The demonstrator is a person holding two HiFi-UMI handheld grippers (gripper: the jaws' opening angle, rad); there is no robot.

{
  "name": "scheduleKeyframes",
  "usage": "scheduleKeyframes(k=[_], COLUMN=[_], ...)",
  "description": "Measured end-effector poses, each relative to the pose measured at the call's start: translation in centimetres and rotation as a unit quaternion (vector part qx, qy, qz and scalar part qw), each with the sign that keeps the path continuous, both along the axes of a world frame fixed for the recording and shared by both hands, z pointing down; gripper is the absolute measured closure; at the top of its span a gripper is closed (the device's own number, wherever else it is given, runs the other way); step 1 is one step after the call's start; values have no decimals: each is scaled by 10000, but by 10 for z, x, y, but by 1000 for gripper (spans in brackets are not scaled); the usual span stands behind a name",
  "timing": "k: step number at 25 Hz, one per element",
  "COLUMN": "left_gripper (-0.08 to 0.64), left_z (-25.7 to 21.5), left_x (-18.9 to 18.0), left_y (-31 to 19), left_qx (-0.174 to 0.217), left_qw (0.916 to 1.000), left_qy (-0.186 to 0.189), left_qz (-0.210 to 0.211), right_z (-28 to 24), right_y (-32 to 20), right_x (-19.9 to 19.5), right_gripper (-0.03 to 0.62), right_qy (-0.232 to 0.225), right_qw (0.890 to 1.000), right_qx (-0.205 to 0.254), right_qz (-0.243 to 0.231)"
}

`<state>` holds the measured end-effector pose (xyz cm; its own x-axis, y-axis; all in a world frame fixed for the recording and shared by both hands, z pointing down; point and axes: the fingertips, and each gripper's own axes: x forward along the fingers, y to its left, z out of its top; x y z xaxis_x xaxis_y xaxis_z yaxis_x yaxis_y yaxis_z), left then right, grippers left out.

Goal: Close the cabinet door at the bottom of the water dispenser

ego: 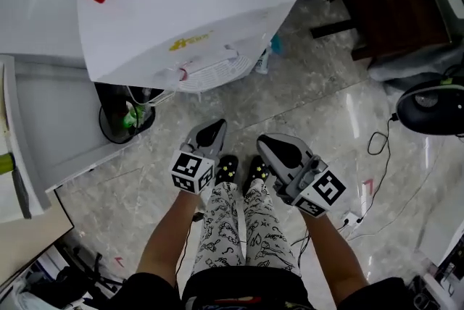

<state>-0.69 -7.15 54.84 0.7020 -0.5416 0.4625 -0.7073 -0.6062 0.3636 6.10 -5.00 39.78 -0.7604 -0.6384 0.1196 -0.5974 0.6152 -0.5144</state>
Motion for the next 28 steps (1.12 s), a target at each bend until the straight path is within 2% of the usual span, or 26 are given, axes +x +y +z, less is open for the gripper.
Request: scheduleKeyframes(k=[3,7,11,14,16,18,20,23,28], left_gripper=[561,561,561,561,560,560,561,561,561], left_z=[-56,-135,-219,-275,-299,-318,-340,-364,-383], left_x=[-11,-26,-27,-29,-38,-50,-54,-49,-44], left_y=[24,40,39,62,76,81,77,71,63], left_qx=[145,303,943,1041,943,917,1080,1370,1570], left_qw=[9996,9967,9940,9935,9943,9928,9893,9857,9818], left_qy=[190,442,264,302,202,142,310,476,650], left_qz=[-153,-605,-490,-352,-447,-751,-932,-859,-849], right_z=[-20,-67,-133,-182,-216,-245,-260,-264,-268], right_y=[9,23,7,12,21,31,40,48,51], right_x=[7,2,0,-5,-12,-27,-42,-53,-47], right_gripper=[575,575,575,575,575,575,575,575,575], right_qy=[180,304,124,6,-477,-864,-753,-362,-429], right_qw=[9996,9994,9985,9978,9969,9942,9938,9953,9958], right_qx=[-80,8,513,626,577,643,762,765,693], right_qz=[222,159,175,215,235,-1,-284,-476,-415])
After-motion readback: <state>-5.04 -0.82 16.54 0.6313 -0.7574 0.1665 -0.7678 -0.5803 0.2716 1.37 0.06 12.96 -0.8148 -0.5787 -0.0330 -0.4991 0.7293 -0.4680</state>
